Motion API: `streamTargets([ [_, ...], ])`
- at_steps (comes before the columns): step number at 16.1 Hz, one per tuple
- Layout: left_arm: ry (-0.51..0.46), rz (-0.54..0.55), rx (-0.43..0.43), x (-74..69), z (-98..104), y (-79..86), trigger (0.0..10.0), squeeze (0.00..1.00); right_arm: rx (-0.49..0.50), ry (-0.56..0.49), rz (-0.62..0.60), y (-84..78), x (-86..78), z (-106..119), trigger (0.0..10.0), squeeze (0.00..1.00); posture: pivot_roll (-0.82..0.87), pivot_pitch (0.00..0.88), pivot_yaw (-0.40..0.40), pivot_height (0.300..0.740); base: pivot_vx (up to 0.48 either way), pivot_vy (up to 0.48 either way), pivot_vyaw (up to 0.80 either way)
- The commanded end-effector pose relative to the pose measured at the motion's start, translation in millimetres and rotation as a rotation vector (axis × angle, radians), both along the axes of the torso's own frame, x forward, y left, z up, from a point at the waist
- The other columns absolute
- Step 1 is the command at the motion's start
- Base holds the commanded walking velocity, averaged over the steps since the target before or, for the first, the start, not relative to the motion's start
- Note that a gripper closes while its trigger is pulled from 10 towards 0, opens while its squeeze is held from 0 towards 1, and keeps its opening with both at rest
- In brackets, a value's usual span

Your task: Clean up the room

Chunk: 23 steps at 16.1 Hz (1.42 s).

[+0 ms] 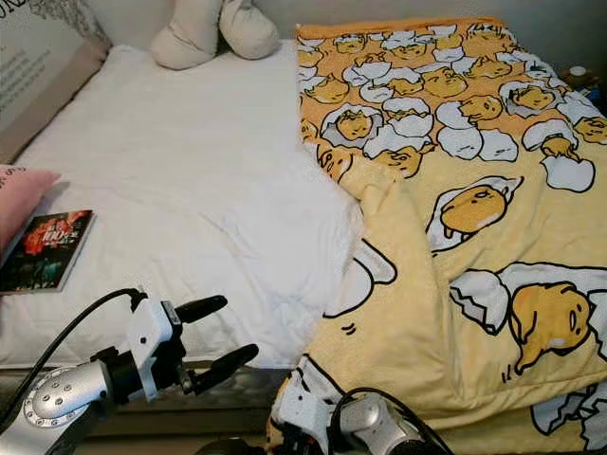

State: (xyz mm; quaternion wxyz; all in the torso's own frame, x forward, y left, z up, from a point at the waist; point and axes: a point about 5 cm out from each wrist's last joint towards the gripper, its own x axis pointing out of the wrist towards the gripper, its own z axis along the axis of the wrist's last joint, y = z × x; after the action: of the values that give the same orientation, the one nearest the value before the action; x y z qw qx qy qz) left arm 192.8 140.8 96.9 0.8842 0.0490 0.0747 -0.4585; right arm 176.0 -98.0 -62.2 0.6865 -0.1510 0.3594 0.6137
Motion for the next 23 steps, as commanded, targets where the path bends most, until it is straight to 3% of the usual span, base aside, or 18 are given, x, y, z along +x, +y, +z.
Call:
streamTargets([
  [1,0.005,-0.002,0.018,1.2,-2.6,1.0,10.0,0.0,0.004,-0.104,-0.055,6.1,13.1,5.8,0.0,0.0,0.13,0.01,0.099,0.74,0.0,0.0,0.0],
  [2,0.005,-0.002,0.017,1.4,-2.6,0.9,10.0,0.0,0.0,-0.119,-0.076,6.0,16.6,6.9,10.0,0.0,0.13,0.01,0.099,0.74,0.0,0.0,0.0],
  [4,0.003,-0.003,0.017,2.1,-2.6,0.9,10.0,0.0,-0.011,-0.203,-0.163,4.8,32.9,13.7,10.0,0.0,0.12,0.01,0.1,0.74,0.0,0.0,0.0],
  [5,0.003,-0.001,0.018,2.5,-2.5,0.9,10.0,0.0,-0.007,-0.207,-0.179,3.9,35.4,15.0,10.0,0.84,0.12,0.009,0.1,0.74,0.0,0.0,0.0],
  [6,0.004,0.0,0.019,2.7,-2.8,1.1,10.0,0.0,0.006,-0.194,-0.178,4.8,35.0,15.5,10.0,1.0,0.12,0.009,0.101,0.74,0.0,0.0,0.0],
  [12,0.007,-0.001,0.024,3.8,-3.8,1.0,10.0,0.0,0.034,-0.049,-0.05,4.8,10.9,6.8,10.0,1.0,0.12,0.008,0.099,0.74,0.0,0.0,0.0],
  [16,0.01,-0.005,0.026,4.4,-4.6,1.0,10.0,0.0,0.057,-0.05,-0.069,3.5,16.1,10.7,10.0,1.0,0.12,0.005,0.099,0.74,0.0,0.0,0.0],
  [18,0.01,-0.011,0.029,5.1,-4.7,1.0,10.0,0.0,0.159,-0.019,-0.114,9.7,25.5,21.1,10.0,1.0,0.12,0.0,0.099,0.74,0.0,0.0,0.0],
  [21,0.016,-0.016,0.032,5.4,-5.6,1.4,10.0,0.0,0.261,0.078,-0.054,16.4,22.0,29.8,10.0,1.0,0.12,0.0,0.096,0.74,0.0,0.0,0.0],
  [23,0.02,-0.021,0.033,6.0,-6.6,0.9,10.0,0.0,0.24,0.08,-0.038,13.3,19.3,28.3,10.0,1.0,0.11,0.0,0.091,0.74,0.0,0.0,0.0],
])
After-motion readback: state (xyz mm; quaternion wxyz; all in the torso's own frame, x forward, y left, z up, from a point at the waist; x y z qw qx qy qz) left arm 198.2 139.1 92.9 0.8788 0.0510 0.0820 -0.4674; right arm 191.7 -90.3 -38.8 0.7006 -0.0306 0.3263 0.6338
